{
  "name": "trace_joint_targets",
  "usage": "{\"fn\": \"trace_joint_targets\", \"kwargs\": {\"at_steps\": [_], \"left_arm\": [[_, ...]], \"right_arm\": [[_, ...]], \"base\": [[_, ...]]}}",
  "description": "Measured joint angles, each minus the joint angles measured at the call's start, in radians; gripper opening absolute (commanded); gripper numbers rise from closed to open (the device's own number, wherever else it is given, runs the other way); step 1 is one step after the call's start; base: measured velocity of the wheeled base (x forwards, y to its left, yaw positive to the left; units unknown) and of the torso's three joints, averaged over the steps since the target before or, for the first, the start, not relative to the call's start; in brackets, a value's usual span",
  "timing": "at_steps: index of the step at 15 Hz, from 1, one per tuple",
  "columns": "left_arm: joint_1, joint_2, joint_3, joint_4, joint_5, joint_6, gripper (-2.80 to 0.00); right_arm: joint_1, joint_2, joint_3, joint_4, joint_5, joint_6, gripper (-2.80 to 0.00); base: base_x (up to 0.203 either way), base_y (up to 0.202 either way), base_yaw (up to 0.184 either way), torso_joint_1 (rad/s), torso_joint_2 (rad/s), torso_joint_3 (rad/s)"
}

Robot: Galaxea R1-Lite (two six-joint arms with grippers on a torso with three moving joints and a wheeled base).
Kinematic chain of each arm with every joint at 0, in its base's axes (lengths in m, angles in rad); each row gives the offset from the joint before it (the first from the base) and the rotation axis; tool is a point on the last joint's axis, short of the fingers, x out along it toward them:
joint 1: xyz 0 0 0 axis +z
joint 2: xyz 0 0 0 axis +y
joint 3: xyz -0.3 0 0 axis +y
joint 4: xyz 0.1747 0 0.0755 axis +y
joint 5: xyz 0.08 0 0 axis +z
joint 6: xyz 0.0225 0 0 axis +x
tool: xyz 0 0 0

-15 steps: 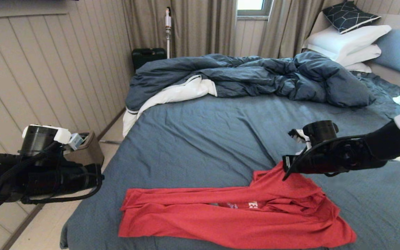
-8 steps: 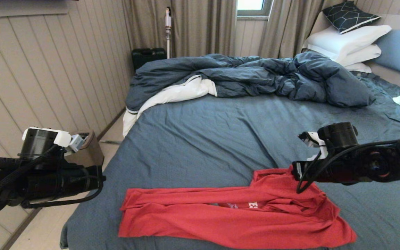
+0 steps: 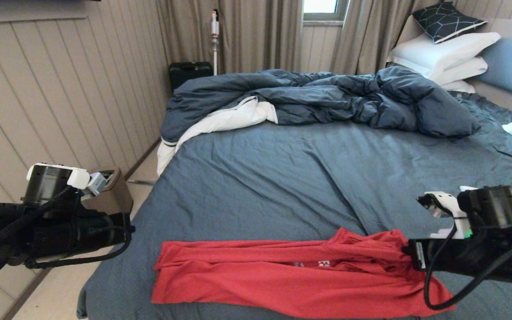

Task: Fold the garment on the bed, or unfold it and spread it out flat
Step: Fold the red T-shirt

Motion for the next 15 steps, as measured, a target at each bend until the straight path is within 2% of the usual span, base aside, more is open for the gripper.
{"fn": "trace_joint_targets", "kwargs": {"at_steps": [7, 10, 11, 12, 15], "left_arm": [[-0.006, 0.001, 0.008, 0.001, 0.000, 0.002, -2.80], [-0.006, 0.004, 0.008, 0.000, 0.000, 0.002, -2.80], [-0.006, 0.005, 0.008, 0.000, 0.000, 0.002, -2.80], [-0.006, 0.006, 0.008, 0.000, 0.000, 0.001, -2.80], [-0.006, 0.009, 0.008, 0.000, -0.001, 0.001, -2.80]], "right_arm": [[0.001, -0.107, 0.237, -0.100, 0.000, -0.002, -2.80], [0.001, -0.116, 0.281, -0.115, -0.001, -0.003, -2.80], [0.001, -0.112, 0.286, -0.125, -0.002, -0.003, -2.13], [0.000, -0.106, 0.289, -0.147, -0.003, -0.002, 0.00], [-0.005, -0.092, 0.298, -0.211, 0.001, -0.002, 0.00]], "base": [[0.000, 0.000, 0.000, 0.000, 0.00, 0.000], [0.000, 0.000, 0.000, 0.000, 0.00, 0.000], [0.000, 0.000, 0.000, 0.000, 0.00, 0.000], [0.000, 0.000, 0.000, 0.000, 0.00, 0.000], [0.000, 0.000, 0.000, 0.000, 0.00, 0.000]]}}
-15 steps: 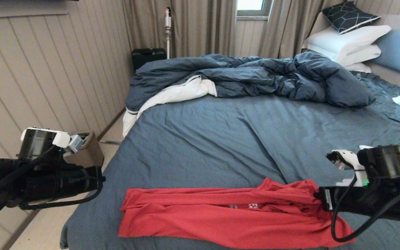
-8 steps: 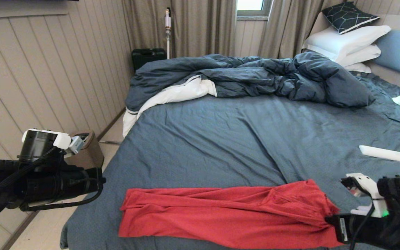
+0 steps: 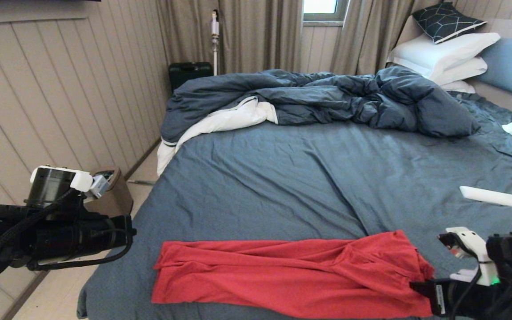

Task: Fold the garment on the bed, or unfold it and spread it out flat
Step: Fold the red T-shirt

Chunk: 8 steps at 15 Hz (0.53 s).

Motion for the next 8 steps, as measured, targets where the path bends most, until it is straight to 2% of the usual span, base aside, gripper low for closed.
{"fn": "trace_joint_targets", "kwargs": {"at_steps": [5, 8], "left_arm": [[-0.002, -0.002, 0.000, 0.000, -0.001, -0.004, -2.80], [-0.006, -0.016, -0.004, 0.013, 0.002, -0.003, -2.80]], "right_arm": [[-0.030, -0.049, -0.064, 0.023, 0.002, 0.002, 0.00], [-0.087, -0.066, -0.179, 0.168, 0.006, 0.002, 0.00]], "base": [[0.000, 0.000, 0.000, 0.000, 0.00, 0.000], [0.000, 0.000, 0.000, 0.000, 0.00, 0.000]]}}
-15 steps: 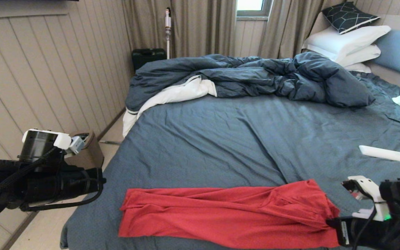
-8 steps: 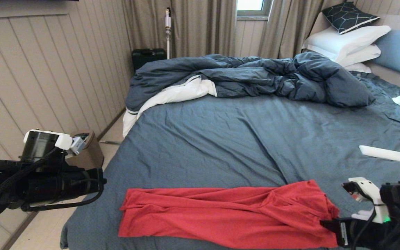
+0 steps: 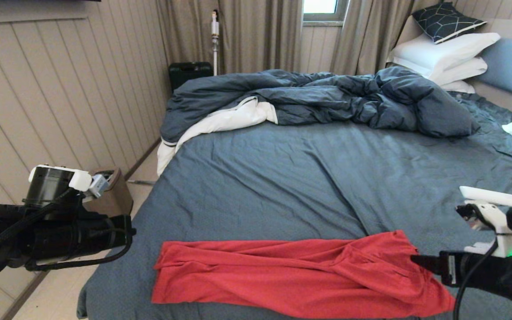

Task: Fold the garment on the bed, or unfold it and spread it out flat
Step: Fold the red T-shirt

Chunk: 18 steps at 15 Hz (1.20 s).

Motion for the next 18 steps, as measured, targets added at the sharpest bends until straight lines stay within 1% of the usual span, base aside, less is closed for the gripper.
{"fn": "trace_joint_targets", "kwargs": {"at_steps": [2, 4, 5, 6, 9, 11, 15, 18], "left_arm": [[0.000, -0.029, -0.008, 0.036, 0.000, 0.000, -2.80], [0.000, -0.063, -0.026, 0.122, -0.001, -0.002, -2.80], [0.000, -0.081, -0.030, 0.156, -0.002, -0.004, -2.80], [0.000, -0.097, -0.027, 0.163, -0.003, -0.006, -2.80], [0.000, -0.148, 0.023, 0.164, -0.002, -0.026, -2.80], [0.000, -0.160, 0.036, 0.162, -0.004, -0.035, -2.80], [0.000, -0.156, 0.040, 0.160, -0.008, -0.035, -2.80], [0.000, -0.144, 0.040, 0.160, -0.009, -0.036, -2.80]], "right_arm": [[-0.047, 0.023, -0.100, 0.133, 0.024, 0.001, 0.00], [-0.071, 0.064, -0.166, 0.221, 0.034, 0.000, 0.00], [-0.077, 0.090, -0.187, 0.234, 0.034, -0.002, 0.00], [-0.083, 0.114, -0.200, 0.237, 0.034, -0.005, 0.00], [-0.099, 0.194, -0.219, 0.241, 0.038, -0.032, 0.00], [-0.098, 0.243, -0.215, 0.239, 0.040, -0.033, 0.00], [-0.071, 0.301, -0.197, 0.238, 0.070, -0.033, 0.00], [-0.044, 0.339, -0.213, 0.234, 0.073, -0.033, 0.00]], "base": [[0.000, 0.000, 0.000, 0.000, 0.00, 0.000], [0.000, 0.000, 0.000, 0.000, 0.00, 0.000], [0.000, 0.000, 0.000, 0.000, 0.00, 0.000], [0.000, 0.000, 0.000, 0.000, 0.00, 0.000], [0.000, 0.000, 0.000, 0.000, 0.00, 0.000], [0.000, 0.000, 0.000, 0.000, 0.00, 0.000], [0.000, 0.000, 0.000, 0.000, 0.00, 0.000], [0.000, 0.000, 0.000, 0.000, 0.00, 0.000]]}}
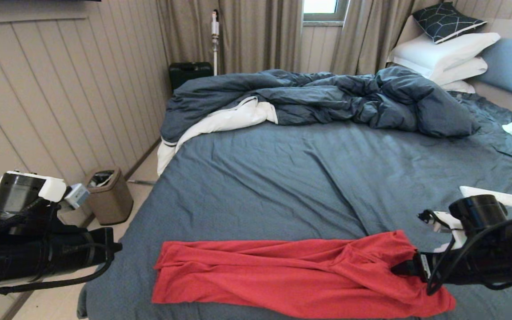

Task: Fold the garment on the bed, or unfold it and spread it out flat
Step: Fold the red T-shirt

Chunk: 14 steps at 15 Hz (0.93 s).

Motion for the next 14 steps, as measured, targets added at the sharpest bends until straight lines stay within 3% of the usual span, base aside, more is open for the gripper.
{"fn": "trace_joint_targets", "kwargs": {"at_steps": [7, 8, 14], "left_arm": [[0.000, 0.034, -0.009, -0.001, 0.000, -0.001, -2.80], [0.000, 0.038, -0.009, -0.001, 0.000, -0.001, -2.80], [0.000, 0.054, -0.010, -0.001, 0.000, -0.001, -2.80]], "right_arm": [[0.079, 0.115, -0.124, 0.008, 0.000, 0.005, 0.00], [0.085, 0.129, -0.130, 0.008, 0.000, 0.007, -2.80], [0.083, 0.153, -0.132, 0.007, -0.003, 0.006, -2.80]], "base": [[0.000, 0.000, 0.000, 0.000, 0.00, 0.000], [0.000, 0.000, 0.000, 0.000, 0.00, 0.000], [0.000, 0.000, 0.000, 0.000, 0.00, 0.000]]}}
